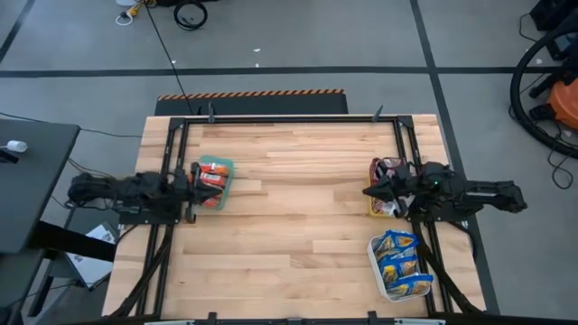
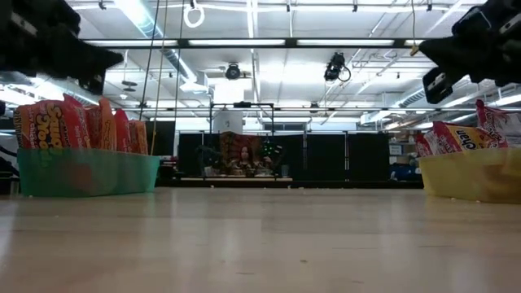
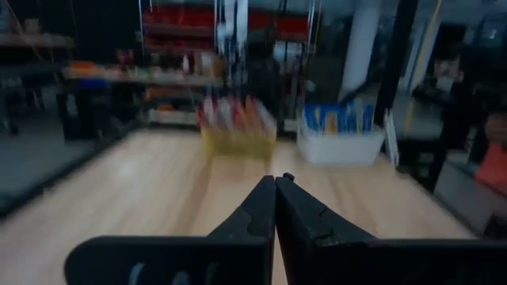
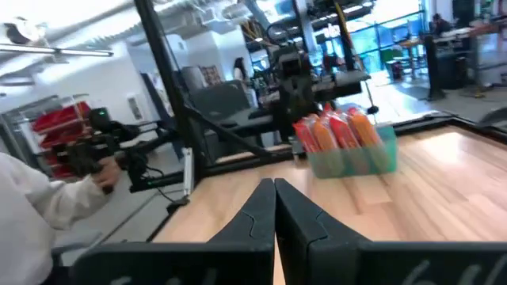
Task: Sort Maruchan noodles
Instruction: Return to Home Position
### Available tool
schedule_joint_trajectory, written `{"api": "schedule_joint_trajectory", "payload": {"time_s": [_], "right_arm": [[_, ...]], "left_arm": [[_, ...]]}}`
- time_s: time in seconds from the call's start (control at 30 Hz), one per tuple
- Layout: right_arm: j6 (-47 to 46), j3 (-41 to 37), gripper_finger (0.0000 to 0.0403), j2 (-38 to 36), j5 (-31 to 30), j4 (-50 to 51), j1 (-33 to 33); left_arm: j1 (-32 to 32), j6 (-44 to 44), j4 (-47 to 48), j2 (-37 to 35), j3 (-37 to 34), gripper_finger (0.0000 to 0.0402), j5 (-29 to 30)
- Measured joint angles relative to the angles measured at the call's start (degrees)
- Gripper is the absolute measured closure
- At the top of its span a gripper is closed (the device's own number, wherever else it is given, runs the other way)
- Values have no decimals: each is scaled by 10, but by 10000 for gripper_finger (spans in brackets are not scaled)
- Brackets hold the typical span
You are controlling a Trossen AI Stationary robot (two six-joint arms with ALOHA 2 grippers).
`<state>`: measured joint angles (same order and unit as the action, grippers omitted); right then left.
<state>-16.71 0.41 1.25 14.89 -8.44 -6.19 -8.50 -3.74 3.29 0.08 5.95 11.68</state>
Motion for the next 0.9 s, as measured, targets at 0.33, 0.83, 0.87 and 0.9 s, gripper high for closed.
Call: {"api": "schedule_joint_trajectory", "payload": {"time_s": [0.33,0.83,0.87,0.9], "right_arm": [[74,0,395,25,-168,71,5],[135,0,378,36,-167,68,5],[135,0,378,36,-168,69,5],[135,0,379,36,-168,68,5]], "left_arm": [[1,-1,-64,12,-54,386,-25],[1,14,-76,18,-55,386,-23],[1,14,-78,18,-55,386,-23],[1,14,-78,17,-55,386,-23]]}}
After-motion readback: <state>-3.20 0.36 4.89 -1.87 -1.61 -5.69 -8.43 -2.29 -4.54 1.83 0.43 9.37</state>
